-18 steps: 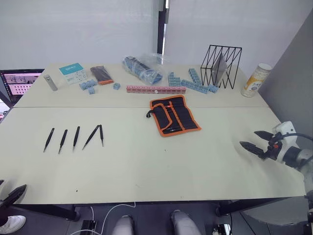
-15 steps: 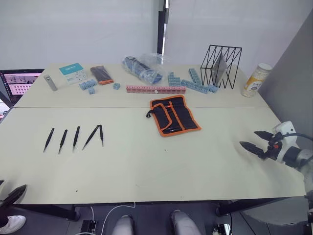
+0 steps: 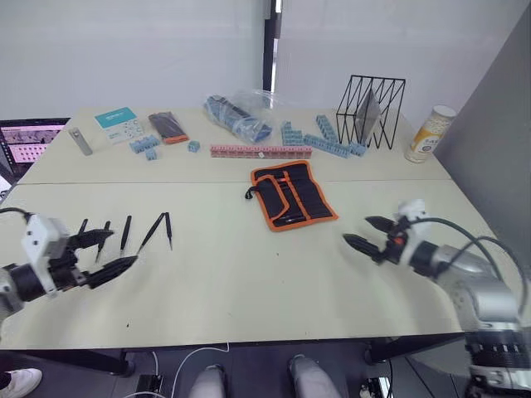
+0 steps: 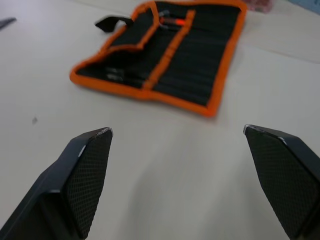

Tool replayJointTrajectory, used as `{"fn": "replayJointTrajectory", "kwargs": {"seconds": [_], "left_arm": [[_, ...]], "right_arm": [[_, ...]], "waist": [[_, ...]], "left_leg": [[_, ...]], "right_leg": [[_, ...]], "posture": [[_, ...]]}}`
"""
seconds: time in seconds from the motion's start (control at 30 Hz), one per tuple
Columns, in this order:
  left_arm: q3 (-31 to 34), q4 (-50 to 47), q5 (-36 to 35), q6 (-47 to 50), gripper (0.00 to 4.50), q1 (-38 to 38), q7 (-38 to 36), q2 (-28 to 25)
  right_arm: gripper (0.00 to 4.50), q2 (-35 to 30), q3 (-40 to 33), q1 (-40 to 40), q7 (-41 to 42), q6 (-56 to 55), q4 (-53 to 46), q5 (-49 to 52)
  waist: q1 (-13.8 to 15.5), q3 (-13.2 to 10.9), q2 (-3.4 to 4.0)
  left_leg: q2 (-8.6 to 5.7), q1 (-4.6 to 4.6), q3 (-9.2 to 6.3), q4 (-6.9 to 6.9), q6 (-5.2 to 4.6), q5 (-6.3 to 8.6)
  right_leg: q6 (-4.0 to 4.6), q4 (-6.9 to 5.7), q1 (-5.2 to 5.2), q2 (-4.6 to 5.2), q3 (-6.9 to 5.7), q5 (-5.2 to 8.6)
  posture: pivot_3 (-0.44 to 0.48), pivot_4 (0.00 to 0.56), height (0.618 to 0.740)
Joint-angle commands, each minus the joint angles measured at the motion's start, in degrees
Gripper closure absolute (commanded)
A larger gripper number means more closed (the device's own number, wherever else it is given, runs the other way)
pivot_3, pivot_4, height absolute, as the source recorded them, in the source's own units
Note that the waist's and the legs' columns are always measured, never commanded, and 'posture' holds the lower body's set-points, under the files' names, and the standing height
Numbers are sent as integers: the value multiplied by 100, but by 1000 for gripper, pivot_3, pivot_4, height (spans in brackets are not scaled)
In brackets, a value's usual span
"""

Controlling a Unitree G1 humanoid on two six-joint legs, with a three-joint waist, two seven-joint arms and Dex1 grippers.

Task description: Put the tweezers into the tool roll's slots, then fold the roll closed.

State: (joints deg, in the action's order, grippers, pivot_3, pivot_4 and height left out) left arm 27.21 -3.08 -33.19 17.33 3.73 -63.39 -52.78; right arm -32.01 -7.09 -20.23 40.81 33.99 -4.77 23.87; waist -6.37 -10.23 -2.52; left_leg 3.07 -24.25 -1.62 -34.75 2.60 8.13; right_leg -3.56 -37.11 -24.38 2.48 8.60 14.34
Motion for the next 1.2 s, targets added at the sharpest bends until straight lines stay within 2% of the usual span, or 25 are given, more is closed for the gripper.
{"fn": "replayJointTrajectory", "kwargs": {"seconds": [0.03,0.2,0.3,0.57,0.7,0.8,1.13,1.2], "left_arm": [[-168,-673,-174,277,0,-71,115,39],[-414,-1289,-147,507,0,-57,344,154],[-432,-1420,-31,462,0,-47,514,259],[-278,-1756,211,259,0,382,662,386],[-277,-1977,274,265,0,684,614,360],[-193,-2095,223,302,0,807,650,397],[-207,-2008,288,221,0,806,624,385],[-227,-1981,305,194,0,802,614,391]], "right_arm": [[44,259,275,-575,-687,918,-488,34],[44,1083,489,-1791,-1104,1734,249,194],[44,1606,606,-2287,-1526,1482,905,-130],[44,2434,730,-3084,-2138,906,2656,-679],[44,2636,670,-3247,-2324,702,3095,-831],[814,2727,619,-3294,-2504,594,3316,-932],[4310,2910,419,-3265,-2629,710,3340,-888],[4474,2882,388,-3245,-2599,680,3278,-885]], "waist": [[4,0,-1],[5,-1,-2],[-7,-1,-2],[-60,-1,-2],[-84,-1,-1],[-84,-1,-1],[-118,-2,0],[-118,-2,0]], "left_leg": [[-1,-2,0,-1,0,0],[-3,-8,-2,-5,-2,-1],[-2,-7,-4,-1,-3,-1],[-4,-26,-14,2,-3,0],[-3,-29,-15,5,-3,0],[-3,-30,-17,5,-3,0],[-2,-30,-18,7,-3,0],[-2,-31,-18,7,-3,0]], "right_leg": [[0,1,0,1,0,0],[-2,6,0,1,1,-2],[-10,5,2,-1,-2,-6],[-51,7,-7,-1,-6,-31],[-52,8,-12,-2,-7,-33],[-52,8,-12,-2,-9,-33],[-55,8,-15,-3,-10,-31],[-55,8,-15,-3,-10,-31]], "posture": [[0,150,740],[0,150,740],[0,150,740],[0,150,740],[0,150,740],[0,150,740],[0,150,740],[0,150,740]]}}
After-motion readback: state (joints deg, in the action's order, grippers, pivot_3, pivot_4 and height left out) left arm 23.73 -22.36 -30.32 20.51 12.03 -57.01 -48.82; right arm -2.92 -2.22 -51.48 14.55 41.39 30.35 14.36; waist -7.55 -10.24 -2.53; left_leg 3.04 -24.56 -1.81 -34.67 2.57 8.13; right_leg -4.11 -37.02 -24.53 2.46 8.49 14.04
